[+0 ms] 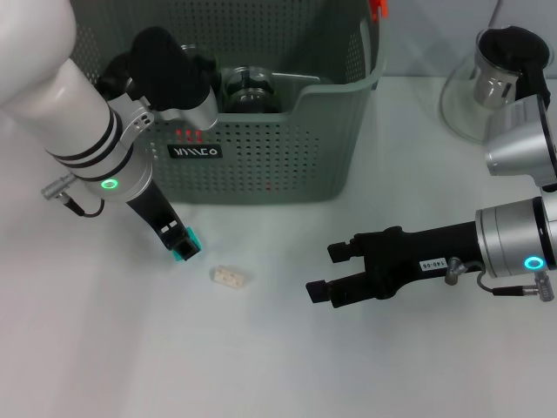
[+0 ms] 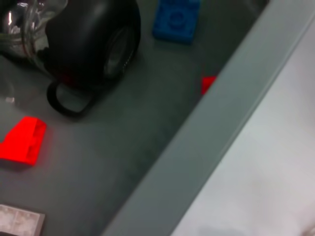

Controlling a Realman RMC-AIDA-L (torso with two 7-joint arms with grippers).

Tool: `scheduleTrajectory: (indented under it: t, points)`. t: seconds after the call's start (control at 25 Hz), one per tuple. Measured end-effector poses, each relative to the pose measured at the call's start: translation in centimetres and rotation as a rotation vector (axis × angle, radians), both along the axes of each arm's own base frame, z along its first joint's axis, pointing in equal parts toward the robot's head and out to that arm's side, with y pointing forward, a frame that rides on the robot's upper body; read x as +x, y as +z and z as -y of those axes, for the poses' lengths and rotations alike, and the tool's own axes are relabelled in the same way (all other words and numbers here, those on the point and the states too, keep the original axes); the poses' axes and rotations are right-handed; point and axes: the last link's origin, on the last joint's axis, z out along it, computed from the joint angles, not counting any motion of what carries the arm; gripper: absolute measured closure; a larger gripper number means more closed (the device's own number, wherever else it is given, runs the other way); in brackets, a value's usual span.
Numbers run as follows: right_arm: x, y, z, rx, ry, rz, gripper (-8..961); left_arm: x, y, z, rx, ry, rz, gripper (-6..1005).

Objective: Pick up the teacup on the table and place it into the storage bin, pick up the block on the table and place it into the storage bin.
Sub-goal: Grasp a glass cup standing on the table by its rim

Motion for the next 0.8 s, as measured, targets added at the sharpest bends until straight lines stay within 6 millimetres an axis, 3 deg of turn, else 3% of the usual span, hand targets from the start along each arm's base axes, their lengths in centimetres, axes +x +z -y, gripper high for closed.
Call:
scheduleTrajectory:
  t: [0.52,0.8]
  points:
    - [-0.03,-0.01,-0.09,0.003,0.0,0.002,12,-0.2,-0.27,0.16,-0.017,-0.006,-0.017,185]
    - [-0.01,-0.01,-0.11,0.005,-0.001,0.002,12,-0.4,-0.68,0.2,-0.022,-0.014,-0.03,139]
